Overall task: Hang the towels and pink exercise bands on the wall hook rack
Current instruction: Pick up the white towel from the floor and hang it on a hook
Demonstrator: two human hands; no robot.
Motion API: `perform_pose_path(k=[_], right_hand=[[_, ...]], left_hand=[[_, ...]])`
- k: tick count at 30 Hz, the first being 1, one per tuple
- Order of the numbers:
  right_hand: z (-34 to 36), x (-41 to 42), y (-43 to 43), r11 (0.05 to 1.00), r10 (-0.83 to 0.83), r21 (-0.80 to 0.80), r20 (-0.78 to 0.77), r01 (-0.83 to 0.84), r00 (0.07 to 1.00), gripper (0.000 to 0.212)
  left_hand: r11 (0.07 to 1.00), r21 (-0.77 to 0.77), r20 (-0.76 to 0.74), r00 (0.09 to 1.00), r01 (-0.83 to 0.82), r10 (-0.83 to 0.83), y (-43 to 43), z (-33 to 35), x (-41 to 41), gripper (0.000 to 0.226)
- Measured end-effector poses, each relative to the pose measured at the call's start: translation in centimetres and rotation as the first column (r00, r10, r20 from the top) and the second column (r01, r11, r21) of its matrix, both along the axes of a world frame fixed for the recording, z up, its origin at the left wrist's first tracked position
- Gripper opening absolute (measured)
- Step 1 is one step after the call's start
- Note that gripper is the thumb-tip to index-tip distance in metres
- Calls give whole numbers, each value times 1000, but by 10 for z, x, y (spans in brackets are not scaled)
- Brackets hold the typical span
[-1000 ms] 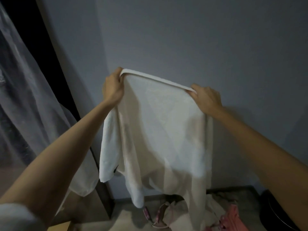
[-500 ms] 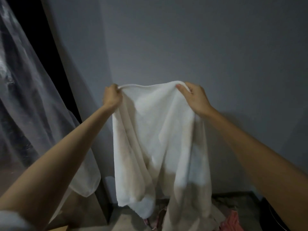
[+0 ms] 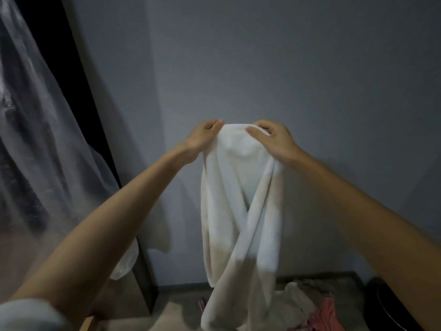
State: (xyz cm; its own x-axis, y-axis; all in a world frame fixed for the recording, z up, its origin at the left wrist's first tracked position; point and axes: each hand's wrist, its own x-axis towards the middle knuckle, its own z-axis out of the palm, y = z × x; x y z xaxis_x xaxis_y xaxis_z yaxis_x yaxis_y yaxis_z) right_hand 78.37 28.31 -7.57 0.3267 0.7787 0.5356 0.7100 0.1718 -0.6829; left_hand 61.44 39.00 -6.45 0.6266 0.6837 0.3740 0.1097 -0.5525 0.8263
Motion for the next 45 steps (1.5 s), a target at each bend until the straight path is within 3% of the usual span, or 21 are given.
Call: perform_pose_path(k=[3,6,11,15,17,20,22,27,30,33,36,41,45], right_hand=[[16,-7,-6,992,67,122,-190,-44,980,12],[43,-8,-8,979,73,205,-310,-8,948,19],[74,-8,-6,969,74,248,-321,8,944,19],[91,-13,0,955,59,292,-332,43,941,24],[99,-15,4,958,18,279,-297,69,955,19],[114,-25,12,978,-8,204,-206,51,978,11],[128,-36,14,987,35,159,-181,-6,983,17],[142,-60,25,994,108,-16,46,-108,993,35],[147,-61,38,991,84,103,-1,-83,996,25],[171,-64,49,974,28,225,36,-35,999,27],[210,-69,61,940,-15,341,45,-1,999,23],[277,-78,98,896,6,444,46,-26,999,38],[321,-77,127,855,16,513,115,-73,993,32]], left_hand=[[980,171,-168,983,100,-71,-4,20,-4,39],[951,197,-287,942,237,-175,-2,33,-7,45],[971,114,-172,967,211,-190,11,56,-13,38],[963,104,-262,941,250,-216,25,81,-32,35],[961,104,-213,950,255,-229,26,93,-39,23],[982,93,35,985,166,-170,26,112,-40,19],[985,117,131,982,124,-139,23,129,-37,19],[927,369,59,994,61,-89,13,166,-27,17],[908,418,85,996,0,-39,15,182,-26,15],[898,438,125,992,-49,-7,26,205,-33,17],[825,547,163,985,-143,63,38,237,-43,14],[604,716,238,936,-349,259,66,292,-60,22],[409,825,277,910,-390,309,97,332,-72,23]])
